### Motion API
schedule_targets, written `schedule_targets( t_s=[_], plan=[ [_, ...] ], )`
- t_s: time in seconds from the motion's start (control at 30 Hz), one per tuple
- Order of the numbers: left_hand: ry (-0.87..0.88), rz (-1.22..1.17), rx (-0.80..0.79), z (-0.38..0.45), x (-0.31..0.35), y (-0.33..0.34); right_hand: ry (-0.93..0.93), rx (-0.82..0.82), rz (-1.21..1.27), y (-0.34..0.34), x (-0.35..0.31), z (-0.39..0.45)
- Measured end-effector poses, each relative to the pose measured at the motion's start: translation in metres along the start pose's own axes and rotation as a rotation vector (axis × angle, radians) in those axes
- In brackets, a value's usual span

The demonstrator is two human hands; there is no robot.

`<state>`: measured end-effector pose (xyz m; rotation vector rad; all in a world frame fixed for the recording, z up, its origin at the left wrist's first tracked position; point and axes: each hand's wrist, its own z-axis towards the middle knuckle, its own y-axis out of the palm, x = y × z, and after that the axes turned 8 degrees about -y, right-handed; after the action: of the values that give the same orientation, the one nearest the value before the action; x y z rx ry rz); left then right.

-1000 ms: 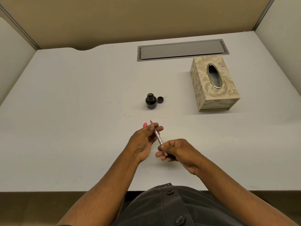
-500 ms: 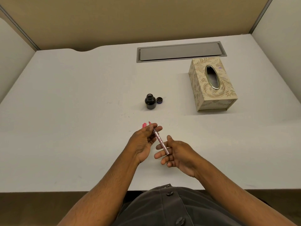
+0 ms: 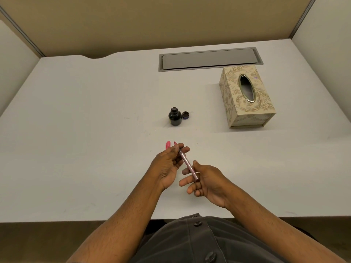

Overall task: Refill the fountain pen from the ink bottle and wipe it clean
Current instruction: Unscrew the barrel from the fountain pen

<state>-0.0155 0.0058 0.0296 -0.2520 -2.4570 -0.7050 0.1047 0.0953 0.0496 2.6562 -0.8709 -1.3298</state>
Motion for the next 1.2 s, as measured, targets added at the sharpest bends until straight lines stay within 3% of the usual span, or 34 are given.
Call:
schedule_targets(
  t_s=[0.37,1.2],
  plan=[
    [0.010,-0.009,0.000,0.0003,0.0023,0.0024,-0.059,-0.029,-0.068,0.0009,-0.0011,-0.0005],
    [0.012,0.010,0.001,0.0058,0.0010,0.0033,-0.052,-0.038,0.054,0.0039,-0.0014,0.0007]
  ],
)
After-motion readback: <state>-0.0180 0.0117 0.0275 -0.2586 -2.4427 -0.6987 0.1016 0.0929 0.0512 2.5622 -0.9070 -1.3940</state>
